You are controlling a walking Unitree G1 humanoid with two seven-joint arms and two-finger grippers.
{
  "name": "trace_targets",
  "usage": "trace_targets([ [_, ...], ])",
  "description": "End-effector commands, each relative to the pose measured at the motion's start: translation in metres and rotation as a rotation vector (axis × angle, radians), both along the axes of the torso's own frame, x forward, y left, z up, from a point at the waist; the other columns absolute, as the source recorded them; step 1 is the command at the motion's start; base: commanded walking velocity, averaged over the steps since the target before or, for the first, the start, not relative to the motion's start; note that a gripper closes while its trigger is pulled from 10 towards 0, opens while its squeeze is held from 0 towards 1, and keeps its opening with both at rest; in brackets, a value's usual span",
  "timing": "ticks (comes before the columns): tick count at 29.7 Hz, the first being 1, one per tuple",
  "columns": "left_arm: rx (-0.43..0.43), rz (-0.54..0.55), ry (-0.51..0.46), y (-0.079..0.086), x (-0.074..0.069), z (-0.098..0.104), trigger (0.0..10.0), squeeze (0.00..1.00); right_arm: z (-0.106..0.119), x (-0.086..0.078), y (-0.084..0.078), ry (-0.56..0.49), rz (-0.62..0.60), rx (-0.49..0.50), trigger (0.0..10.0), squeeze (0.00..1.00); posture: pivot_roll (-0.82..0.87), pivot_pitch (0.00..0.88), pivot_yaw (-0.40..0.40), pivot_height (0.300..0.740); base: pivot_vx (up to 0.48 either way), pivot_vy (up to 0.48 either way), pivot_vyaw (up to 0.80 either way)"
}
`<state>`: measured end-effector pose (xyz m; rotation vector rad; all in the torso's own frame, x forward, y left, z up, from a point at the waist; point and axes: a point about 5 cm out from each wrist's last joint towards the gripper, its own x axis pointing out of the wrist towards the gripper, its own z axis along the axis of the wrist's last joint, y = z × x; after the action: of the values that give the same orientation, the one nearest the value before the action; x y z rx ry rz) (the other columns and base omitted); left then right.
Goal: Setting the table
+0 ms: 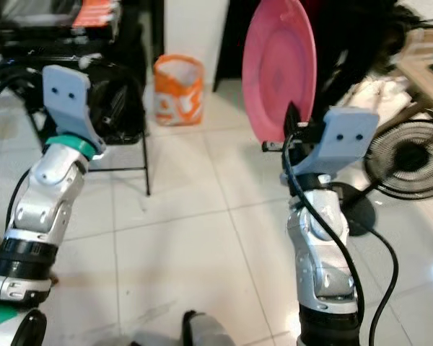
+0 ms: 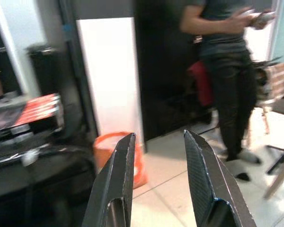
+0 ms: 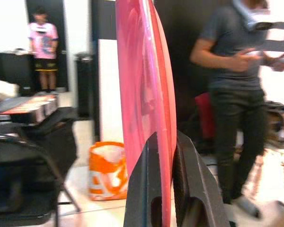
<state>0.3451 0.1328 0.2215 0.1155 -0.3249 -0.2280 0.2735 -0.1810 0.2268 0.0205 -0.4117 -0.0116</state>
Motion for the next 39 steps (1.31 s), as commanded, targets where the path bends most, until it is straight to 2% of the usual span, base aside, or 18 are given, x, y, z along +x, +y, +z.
trace_targets([
  [1, -0.006, -0.004, 0.021, -0.0007, -0.0008, -0.003, 10.0, 0.0, 0.0, -0.001, -0.0005, -0.002, -0.005, -0.006, 10.0, 0.0, 0.03, 0.014, 0.005, 0.74, 0.0, 0.0, -0.8],
  [39, -0.005, -0.004, 0.051, -0.003, -0.0004, -0.0067, 10.0, 0.0, -0.0032, 0.0, -0.0003, 0.011, -0.005, -0.017, 10.0, 0.0, 0.03, 0.0, 0.007, 0.74, 0.0, 0.0, -0.8],
])
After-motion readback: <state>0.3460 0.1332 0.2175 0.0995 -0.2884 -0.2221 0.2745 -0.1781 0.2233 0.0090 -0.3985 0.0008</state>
